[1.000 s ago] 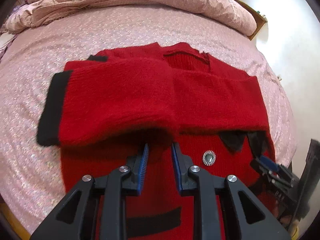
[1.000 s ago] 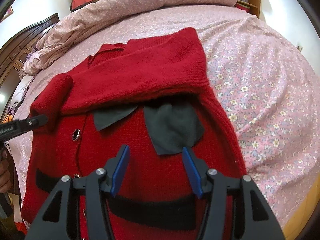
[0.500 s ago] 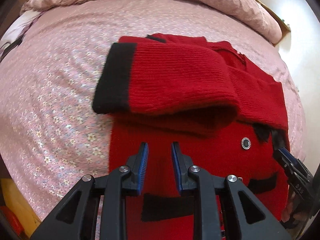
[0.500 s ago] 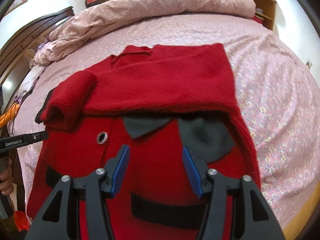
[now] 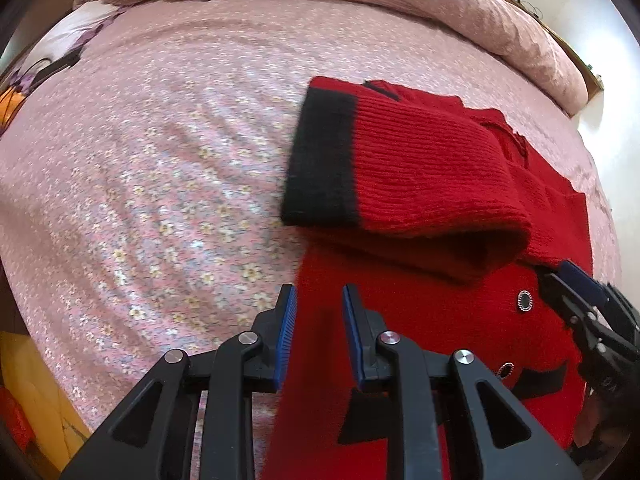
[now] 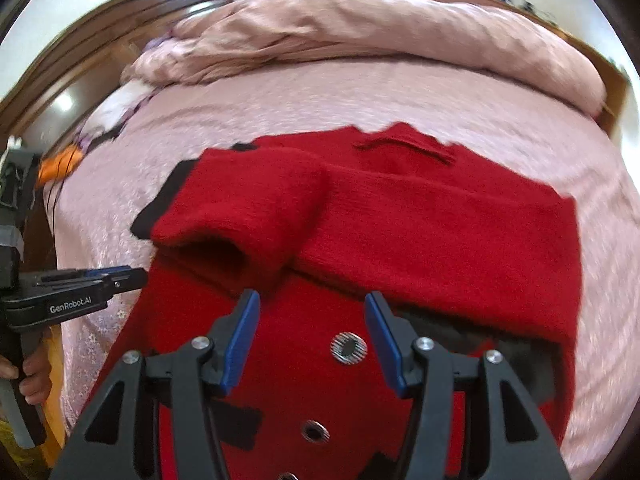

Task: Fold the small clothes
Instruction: 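Open the left gripper to release the black cuff, then move the right gripper to the black cuff of the folded sleeve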

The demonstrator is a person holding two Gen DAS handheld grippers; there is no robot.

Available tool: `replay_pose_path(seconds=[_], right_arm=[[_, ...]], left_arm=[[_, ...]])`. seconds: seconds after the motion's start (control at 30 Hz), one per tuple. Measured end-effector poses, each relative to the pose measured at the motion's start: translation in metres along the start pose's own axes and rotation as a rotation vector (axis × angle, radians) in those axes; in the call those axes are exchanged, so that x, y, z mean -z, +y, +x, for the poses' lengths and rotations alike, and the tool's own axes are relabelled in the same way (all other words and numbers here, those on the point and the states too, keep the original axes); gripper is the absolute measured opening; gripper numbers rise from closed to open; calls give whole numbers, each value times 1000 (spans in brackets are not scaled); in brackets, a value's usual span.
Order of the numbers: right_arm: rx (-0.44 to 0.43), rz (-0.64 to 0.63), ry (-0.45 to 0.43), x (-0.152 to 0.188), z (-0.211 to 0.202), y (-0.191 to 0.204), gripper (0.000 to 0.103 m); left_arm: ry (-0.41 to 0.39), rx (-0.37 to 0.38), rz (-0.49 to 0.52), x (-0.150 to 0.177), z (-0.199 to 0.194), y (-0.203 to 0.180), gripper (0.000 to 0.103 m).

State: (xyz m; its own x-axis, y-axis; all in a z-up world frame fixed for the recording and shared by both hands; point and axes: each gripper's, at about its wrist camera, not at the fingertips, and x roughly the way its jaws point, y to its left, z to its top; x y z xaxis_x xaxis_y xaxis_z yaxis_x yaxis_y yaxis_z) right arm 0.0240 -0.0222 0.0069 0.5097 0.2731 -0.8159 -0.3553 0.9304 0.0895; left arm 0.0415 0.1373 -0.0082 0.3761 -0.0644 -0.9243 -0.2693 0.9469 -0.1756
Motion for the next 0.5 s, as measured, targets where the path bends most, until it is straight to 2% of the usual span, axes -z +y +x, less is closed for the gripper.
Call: replay_pose_path(seconds=[0.2, 0.4, 0.47, 0.5], right_arm=[[52, -130, 20, -15, 20, 35, 58], [98, -204, 9, -29, 34, 53, 58], [101, -207, 1, -33, 36, 55, 43], [105, -198, -4, -37, 35, 53, 25]], left_arm=[[-4, 18, -24, 5, -6, 19, 17], [-10, 37, -38, 8, -13, 34, 17], [-9, 44, -43, 9, -15, 38, 17], [-9, 47, -42, 10, -15, 39, 17]])
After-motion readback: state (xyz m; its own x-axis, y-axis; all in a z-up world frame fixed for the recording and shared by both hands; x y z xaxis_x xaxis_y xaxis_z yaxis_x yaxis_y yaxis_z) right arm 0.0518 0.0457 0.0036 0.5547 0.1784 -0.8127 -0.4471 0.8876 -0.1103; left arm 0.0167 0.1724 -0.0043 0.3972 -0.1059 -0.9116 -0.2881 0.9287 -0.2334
